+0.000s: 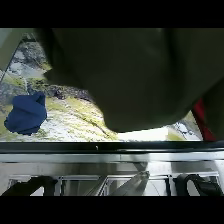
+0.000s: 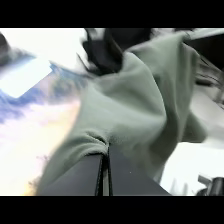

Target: Fold the shirts.

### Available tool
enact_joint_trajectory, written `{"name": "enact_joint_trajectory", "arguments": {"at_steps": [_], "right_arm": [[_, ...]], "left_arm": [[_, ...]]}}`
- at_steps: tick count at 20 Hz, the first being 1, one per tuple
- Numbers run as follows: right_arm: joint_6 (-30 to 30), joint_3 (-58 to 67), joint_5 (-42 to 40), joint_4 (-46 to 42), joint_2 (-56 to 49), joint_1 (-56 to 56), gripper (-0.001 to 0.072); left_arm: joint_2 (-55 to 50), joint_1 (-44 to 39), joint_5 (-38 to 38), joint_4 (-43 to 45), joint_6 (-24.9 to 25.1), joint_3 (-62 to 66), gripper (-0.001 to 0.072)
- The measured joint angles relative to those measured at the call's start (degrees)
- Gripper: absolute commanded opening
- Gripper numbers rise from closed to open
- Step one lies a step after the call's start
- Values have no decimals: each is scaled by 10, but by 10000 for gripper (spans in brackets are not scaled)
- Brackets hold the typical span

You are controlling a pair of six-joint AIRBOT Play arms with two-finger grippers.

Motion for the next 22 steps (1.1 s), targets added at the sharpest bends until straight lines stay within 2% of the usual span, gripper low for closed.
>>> {"name": "enact_joint_trajectory", "arguments": {"at_steps": [2, 5, 10, 11, 12, 13, 14, 17, 18, 19, 22], "right_arm": [[16, 2, 17, -7, 4, -11, 13], [31, -17, 55, -12, -44, -19, 14], [26, -93, 74, -17, -224, 10, 14], [16, -104, 63, -17, -273, 21, 45], [2, -112, 45, -14, -324, 32, 267], [-13, -115, 24, -5, -373, 41, 438], [-28, -114, 6, 6, -421, 46, 462], [-52, -91, -5, 40, -519, 39, 458], [-56, -83, 5, 47, -535, 29, 418], [-61, -77, 20, 52, -542, 15, 241], [-63, -70, 87, 40, -536, -32, 223]], "left_arm": [[19, -17, 19, 33, -14, -18, 18], [-2, -44, 50, 80, -26, -79, 18], [-145, -43, 70, 112, -25, -178, 17], [-179, -35, 72, 114, -21, -189, 48], [-213, -24, 73, 115, -17, -197, 332], [-244, -11, 73, 115, -14, -199, 523], [-276, 5, 73, 116, -12, -195, 720], [-350, 64, 49, 119, -14, -159, 720], [-370, 85, 33, 118, -16, -144, 720], [-386, 106, 18, 119, -23, -132, 720], [-419, 149, -19, 119, -35, -126, 720]]}}
